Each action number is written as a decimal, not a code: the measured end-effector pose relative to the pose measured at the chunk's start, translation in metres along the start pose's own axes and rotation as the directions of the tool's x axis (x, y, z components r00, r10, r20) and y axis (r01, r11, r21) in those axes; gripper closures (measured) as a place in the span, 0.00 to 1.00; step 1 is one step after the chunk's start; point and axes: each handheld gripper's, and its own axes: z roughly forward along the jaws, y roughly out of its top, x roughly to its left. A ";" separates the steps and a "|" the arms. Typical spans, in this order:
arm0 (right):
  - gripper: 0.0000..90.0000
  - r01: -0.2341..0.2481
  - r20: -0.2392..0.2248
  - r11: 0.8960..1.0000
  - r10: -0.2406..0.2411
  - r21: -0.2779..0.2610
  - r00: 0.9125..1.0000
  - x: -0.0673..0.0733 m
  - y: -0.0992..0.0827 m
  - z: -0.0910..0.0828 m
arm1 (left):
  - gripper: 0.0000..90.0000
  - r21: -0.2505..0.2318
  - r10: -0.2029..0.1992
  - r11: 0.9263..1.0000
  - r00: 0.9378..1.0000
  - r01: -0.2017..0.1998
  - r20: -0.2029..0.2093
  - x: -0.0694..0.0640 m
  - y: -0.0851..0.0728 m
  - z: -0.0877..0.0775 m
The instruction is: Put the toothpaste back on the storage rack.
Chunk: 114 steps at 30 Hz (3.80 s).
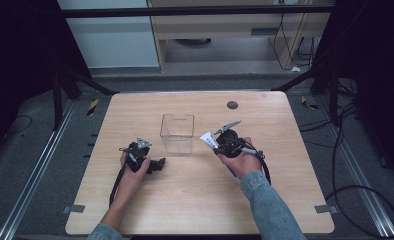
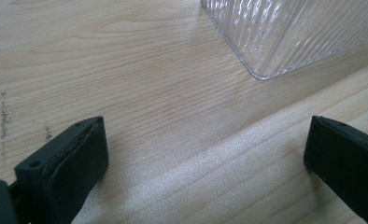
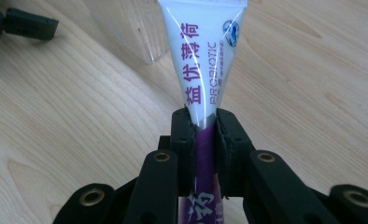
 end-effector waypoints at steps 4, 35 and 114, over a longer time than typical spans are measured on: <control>0.88 -0.002 0.011 0.999 0.002 -0.033 1.000 -0.002 0.003 -0.004 | 0.00 0.000 0.000 1.000 1.000 0.000 0.000 0.000 0.000 0.000; 0.88 0.001 0.056 0.947 0.018 -0.320 0.998 -0.004 0.077 -0.048 | 0.00 -0.002 -0.002 1.000 1.000 0.002 0.000 0.000 0.000 0.000; 0.87 0.000 0.082 0.833 0.054 -0.553 0.995 0.043 0.178 -0.001 | 0.00 -0.004 -0.004 1.000 1.000 0.004 -0.002 0.001 0.002 0.002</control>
